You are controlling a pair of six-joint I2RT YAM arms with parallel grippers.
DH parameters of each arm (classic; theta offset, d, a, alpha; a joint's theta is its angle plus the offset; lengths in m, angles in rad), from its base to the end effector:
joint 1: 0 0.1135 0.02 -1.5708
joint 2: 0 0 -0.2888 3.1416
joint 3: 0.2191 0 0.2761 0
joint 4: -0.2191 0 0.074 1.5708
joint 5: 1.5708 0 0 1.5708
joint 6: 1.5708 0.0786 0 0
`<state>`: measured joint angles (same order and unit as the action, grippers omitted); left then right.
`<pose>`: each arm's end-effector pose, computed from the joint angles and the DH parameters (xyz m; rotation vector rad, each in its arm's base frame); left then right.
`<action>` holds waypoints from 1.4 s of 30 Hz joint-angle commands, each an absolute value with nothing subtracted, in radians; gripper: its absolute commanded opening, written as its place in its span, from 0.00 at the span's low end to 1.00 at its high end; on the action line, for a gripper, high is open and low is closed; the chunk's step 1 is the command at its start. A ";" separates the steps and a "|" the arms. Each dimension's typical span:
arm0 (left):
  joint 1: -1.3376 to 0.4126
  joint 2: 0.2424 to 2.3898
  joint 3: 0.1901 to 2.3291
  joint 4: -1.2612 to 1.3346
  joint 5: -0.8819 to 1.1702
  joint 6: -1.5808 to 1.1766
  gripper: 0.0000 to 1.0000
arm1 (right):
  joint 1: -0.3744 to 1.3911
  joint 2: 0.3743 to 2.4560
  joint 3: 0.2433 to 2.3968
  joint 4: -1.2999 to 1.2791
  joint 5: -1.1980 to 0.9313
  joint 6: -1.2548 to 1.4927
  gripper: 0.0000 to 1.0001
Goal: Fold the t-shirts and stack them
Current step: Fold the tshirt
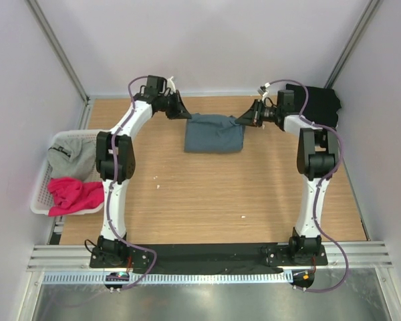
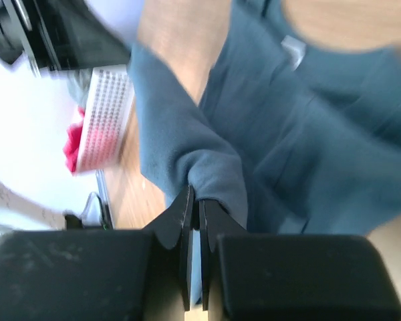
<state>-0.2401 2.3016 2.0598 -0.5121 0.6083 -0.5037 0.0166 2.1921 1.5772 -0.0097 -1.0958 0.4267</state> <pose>0.5622 -0.1839 0.2275 0.0077 2.4020 -1.0704 0.5308 0.0787 0.1776 -0.2085 2.1270 1.4439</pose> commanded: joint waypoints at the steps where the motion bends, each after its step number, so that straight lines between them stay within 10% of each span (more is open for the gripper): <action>1: -0.247 2.281 2.103 -0.528 0.483 -0.425 0.00 | 0.014 2.290 1.680 0.410 -1.100 0.754 0.09; 8: -0.247 2.279 2.138 -0.439 0.419 -0.387 0.00 | 0.014 2.385 1.859 0.529 -1.091 0.908 0.09; 14: -0.279 2.335 2.218 -0.439 0.315 -0.276 0.63 | 0.012 2.376 1.875 0.473 -1.081 0.848 0.30; 17: -0.288 2.324 2.229 -0.463 0.275 -0.261 0.73 | -0.021 2.314 1.766 0.509 -1.069 0.829 0.49; 27: -0.262 2.161 1.854 -0.306 0.640 -0.469 0.79 | -0.009 2.146 1.602 0.072 -1.019 0.370 0.52; 42: -0.270 2.398 1.851 0.231 1.032 -0.957 0.78 | 0.000 2.319 1.629 0.371 -1.111 0.705 0.50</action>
<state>-0.2642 2.3699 1.8366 0.0360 0.9138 -0.8013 -0.0063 2.3180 1.6192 0.2146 -1.0573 0.5835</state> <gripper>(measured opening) 0.780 0.500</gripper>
